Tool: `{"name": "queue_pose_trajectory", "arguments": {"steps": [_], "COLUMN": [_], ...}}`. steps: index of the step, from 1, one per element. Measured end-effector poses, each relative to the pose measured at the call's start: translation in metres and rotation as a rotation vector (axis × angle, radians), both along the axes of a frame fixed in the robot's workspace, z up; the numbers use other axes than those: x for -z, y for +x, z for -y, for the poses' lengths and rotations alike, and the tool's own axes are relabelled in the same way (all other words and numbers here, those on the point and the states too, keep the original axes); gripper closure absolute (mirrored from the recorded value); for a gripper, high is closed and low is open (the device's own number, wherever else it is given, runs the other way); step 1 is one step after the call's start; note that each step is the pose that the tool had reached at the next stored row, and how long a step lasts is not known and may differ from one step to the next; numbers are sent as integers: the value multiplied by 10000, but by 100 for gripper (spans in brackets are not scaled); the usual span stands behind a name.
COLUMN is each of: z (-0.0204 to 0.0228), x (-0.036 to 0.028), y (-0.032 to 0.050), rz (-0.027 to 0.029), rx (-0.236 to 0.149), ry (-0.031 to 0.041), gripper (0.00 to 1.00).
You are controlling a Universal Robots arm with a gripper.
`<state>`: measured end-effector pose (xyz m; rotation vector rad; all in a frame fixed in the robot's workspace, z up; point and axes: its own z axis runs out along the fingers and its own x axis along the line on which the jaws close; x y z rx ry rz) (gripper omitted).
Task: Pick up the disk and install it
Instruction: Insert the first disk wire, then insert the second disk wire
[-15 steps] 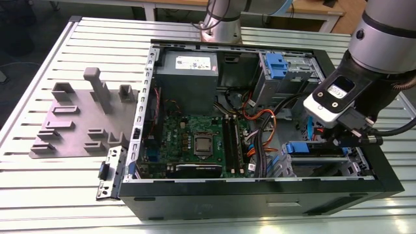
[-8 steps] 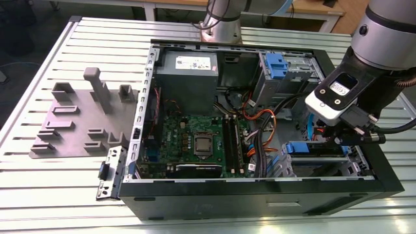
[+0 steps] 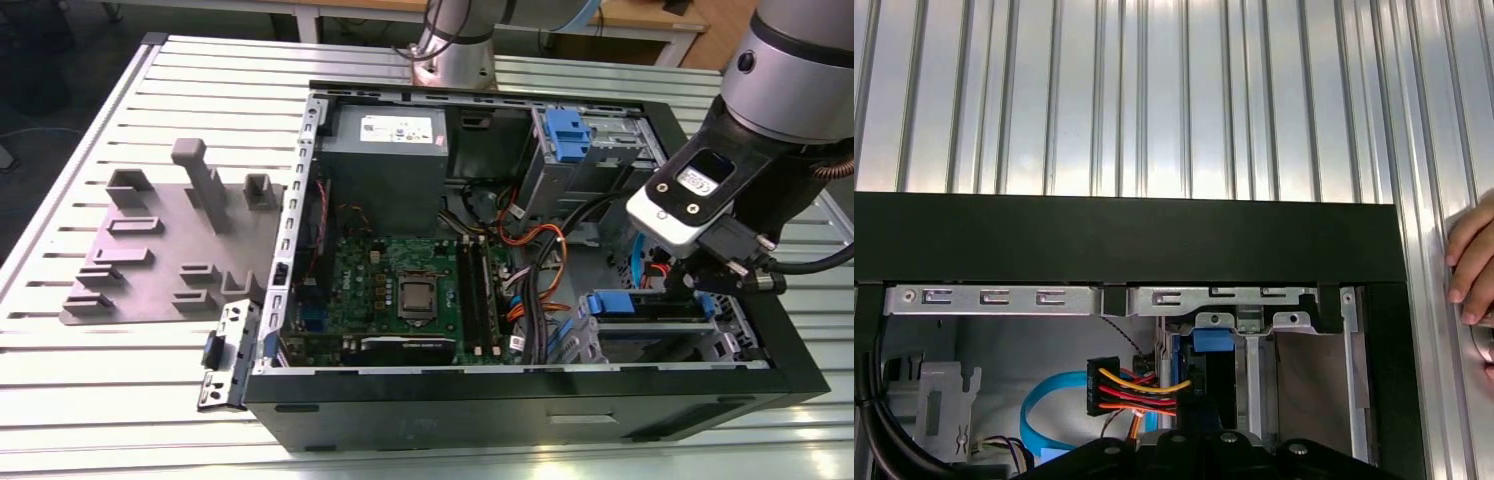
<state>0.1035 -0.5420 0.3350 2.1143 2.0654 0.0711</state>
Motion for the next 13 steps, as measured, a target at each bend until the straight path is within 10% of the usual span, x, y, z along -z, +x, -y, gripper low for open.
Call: {"name": "queue_pose_trajectory", "arguments": {"steps": [13], "z": [0], "x": [0], "y": [0], "rz": [-7], "rx": [-1], "ry": [11], "gripper": [89]}}
